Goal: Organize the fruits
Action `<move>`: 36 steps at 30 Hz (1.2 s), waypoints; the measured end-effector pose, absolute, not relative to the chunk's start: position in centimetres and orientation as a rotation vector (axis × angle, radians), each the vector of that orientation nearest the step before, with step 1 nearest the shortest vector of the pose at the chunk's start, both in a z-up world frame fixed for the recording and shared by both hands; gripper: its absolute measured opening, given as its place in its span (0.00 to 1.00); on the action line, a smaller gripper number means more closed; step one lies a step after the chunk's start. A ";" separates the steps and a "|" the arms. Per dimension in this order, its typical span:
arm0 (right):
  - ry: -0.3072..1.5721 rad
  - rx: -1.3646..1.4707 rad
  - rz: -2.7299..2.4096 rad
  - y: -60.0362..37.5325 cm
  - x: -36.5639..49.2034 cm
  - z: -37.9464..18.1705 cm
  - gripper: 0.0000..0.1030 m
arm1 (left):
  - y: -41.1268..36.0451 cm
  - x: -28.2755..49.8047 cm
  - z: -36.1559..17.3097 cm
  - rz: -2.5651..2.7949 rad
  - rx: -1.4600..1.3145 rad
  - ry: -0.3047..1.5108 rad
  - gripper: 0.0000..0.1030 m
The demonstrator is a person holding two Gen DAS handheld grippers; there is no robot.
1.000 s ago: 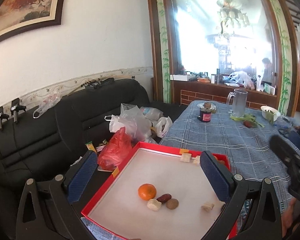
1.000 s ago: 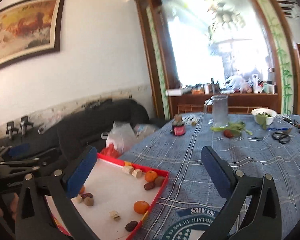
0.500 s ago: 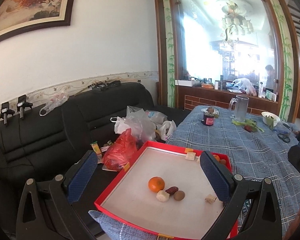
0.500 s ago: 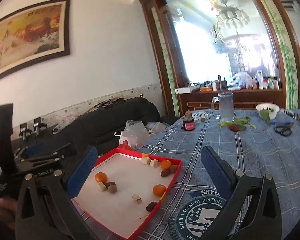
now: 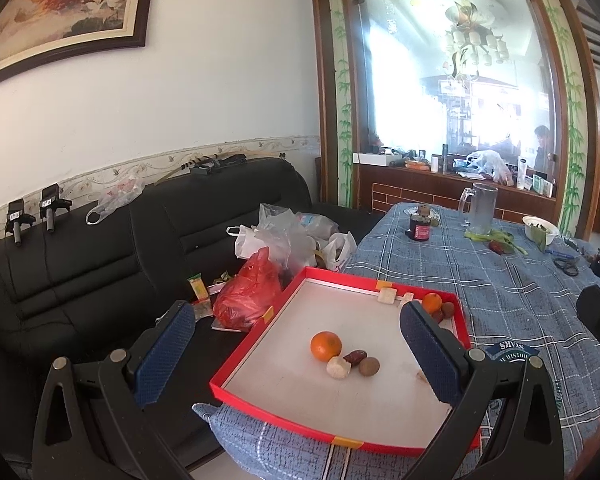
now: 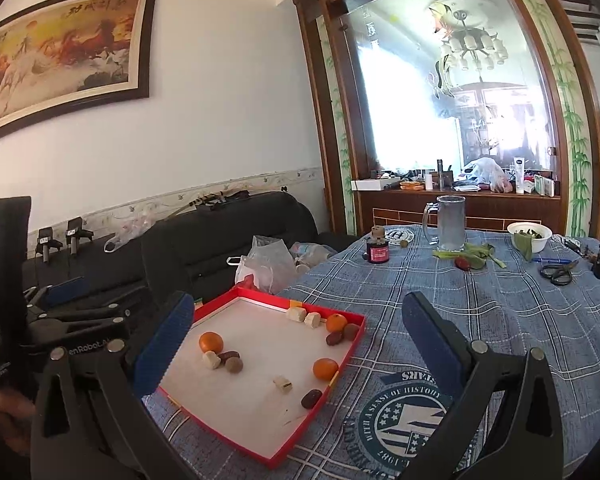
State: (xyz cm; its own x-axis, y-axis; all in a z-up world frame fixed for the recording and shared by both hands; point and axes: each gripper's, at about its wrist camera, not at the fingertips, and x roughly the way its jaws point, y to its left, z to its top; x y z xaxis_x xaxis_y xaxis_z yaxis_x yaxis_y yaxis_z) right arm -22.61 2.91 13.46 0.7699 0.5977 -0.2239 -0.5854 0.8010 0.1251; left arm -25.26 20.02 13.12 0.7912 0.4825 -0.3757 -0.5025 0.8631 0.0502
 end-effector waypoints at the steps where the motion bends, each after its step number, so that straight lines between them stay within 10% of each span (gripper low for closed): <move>1: 0.260 0.043 0.640 3.0 -22.8 13.5 1.00 | 20.1 -25.5 13.1 0.532 -0.054 0.392 0.99; 36: 0.275 -0.070 0.662 7.8 -21.0 12.2 1.00 | 23.2 -24.6 12.4 0.651 -0.038 0.425 0.99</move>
